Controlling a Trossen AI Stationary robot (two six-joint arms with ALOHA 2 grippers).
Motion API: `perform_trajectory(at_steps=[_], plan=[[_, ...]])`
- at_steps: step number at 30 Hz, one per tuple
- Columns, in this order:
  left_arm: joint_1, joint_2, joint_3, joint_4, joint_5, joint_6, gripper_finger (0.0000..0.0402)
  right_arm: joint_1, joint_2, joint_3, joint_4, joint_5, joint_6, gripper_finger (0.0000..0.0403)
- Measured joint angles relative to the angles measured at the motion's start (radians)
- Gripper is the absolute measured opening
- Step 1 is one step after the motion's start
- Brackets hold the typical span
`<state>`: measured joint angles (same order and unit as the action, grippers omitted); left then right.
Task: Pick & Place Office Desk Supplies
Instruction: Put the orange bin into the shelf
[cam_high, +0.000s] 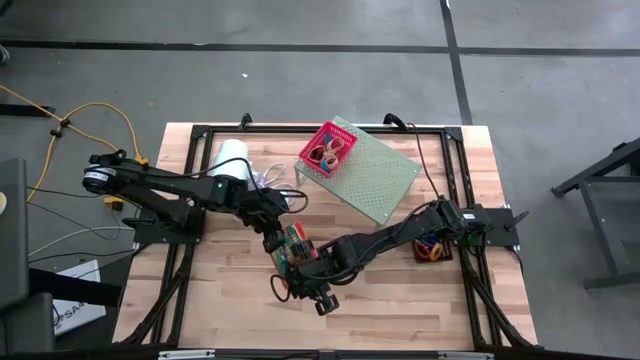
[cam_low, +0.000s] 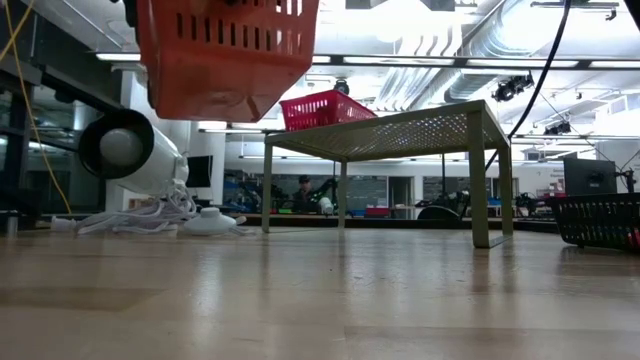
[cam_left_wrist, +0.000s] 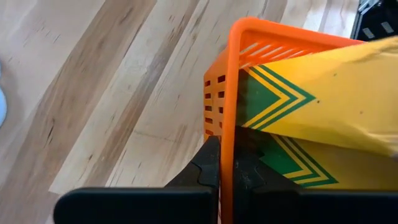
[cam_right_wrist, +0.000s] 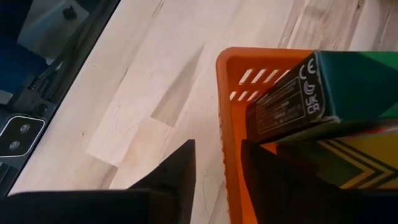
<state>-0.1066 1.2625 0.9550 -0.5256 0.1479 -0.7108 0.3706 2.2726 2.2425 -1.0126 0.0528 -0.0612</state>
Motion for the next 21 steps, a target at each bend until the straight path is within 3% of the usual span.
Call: perform_trajectory(at_steps=[21], plan=[[-0.001, 0.000, 0.003, 0.013, 0.005, 0.001, 0.0000, 0.001, 0.005, 0.002, -0.023, 0.005, -0.018, 0.0100]])
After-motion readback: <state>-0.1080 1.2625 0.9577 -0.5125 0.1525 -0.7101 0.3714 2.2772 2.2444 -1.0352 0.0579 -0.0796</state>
